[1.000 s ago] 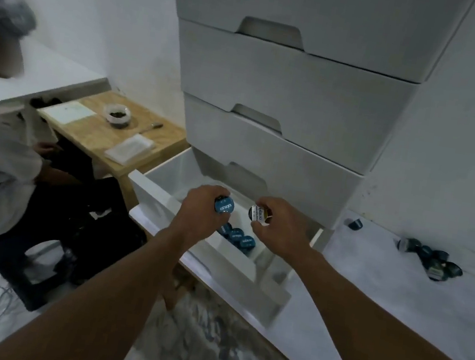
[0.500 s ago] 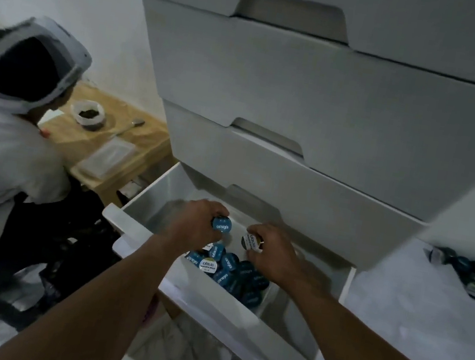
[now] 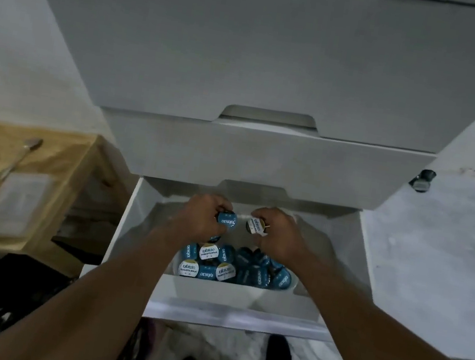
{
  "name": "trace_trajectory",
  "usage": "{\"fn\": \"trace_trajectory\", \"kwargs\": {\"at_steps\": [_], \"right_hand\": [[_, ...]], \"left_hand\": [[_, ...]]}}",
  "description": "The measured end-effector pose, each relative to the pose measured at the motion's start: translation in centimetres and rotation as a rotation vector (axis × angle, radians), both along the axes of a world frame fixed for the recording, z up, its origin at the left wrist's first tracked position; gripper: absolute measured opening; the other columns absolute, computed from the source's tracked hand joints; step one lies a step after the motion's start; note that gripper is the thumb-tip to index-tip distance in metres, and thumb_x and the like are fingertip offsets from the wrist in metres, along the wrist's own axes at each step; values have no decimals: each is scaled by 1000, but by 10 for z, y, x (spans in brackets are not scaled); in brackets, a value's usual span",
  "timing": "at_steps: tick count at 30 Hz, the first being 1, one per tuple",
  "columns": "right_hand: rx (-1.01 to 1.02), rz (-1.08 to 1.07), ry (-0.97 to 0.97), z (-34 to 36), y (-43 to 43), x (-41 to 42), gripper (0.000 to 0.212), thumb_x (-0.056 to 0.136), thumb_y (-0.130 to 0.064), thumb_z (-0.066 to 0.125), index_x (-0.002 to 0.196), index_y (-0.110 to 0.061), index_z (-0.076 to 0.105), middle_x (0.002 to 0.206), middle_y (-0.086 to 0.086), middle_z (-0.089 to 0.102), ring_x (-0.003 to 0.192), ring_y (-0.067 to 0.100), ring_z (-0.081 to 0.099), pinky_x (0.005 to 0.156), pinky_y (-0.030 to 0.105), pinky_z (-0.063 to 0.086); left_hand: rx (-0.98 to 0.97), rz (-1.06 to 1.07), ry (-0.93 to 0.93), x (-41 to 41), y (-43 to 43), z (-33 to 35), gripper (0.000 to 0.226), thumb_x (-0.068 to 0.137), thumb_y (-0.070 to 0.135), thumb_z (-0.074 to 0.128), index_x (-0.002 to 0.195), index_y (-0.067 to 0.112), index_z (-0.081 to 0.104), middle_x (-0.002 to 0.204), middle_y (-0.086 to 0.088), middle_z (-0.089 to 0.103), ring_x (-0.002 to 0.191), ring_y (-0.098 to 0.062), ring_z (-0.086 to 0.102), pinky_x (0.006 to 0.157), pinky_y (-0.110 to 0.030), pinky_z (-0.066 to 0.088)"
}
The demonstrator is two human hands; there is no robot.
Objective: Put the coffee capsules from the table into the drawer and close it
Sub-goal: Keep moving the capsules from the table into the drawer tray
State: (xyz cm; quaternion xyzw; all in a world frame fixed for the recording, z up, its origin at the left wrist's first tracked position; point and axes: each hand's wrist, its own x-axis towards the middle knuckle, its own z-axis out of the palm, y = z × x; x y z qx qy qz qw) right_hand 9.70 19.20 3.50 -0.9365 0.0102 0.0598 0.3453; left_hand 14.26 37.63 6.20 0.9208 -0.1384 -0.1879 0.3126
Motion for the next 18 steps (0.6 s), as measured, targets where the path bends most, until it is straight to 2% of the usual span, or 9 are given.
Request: {"fn": "trace_trajectory", "kwargs": {"at_steps": [6, 11, 14, 18], "right_hand": [[-4, -45, 30, 1, 9, -1, 48, 73, -11, 75, 119, -11, 63, 115, 11, 63, 104, 25, 60, 95, 38, 49], [-43, -2, 75, -5, 10, 3, 50, 73, -14, 76, 121, -10, 62, 119, 11, 62, 107, 25, 59, 96, 37, 49], [-62, 18, 80, -8, 11, 5, 47, 73, -17, 77, 117, -11, 64, 116, 10, 63, 105, 25, 59, 93, 37, 50], [-71, 32, 101, -14, 6, 10, 50, 75, -9, 74, 123, -11, 61, 123, 10, 60, 111, 23, 56, 97, 31, 47]], "left_hand": [[-33, -94, 19, 8, 9, -7, 44, 72, 7, 76, 114, 12, 64, 112, -5, 68, 96, -16, 64, 85, -26, 50], [-36, -99, 49, 12, 4, -16, 47, 72, 9, 78, 116, 14, 63, 114, -3, 67, 98, -15, 62, 86, -24, 48], [-18, -96, 52, 16, 3, -22, 46, 72, 12, 78, 115, 18, 64, 113, 0, 67, 97, -13, 62, 81, -22, 46], [3, -75, 56, 18, -1, -28, 44, 71, 13, 79, 112, 20, 66, 108, 4, 67, 90, -9, 60, 76, -19, 43]]}}
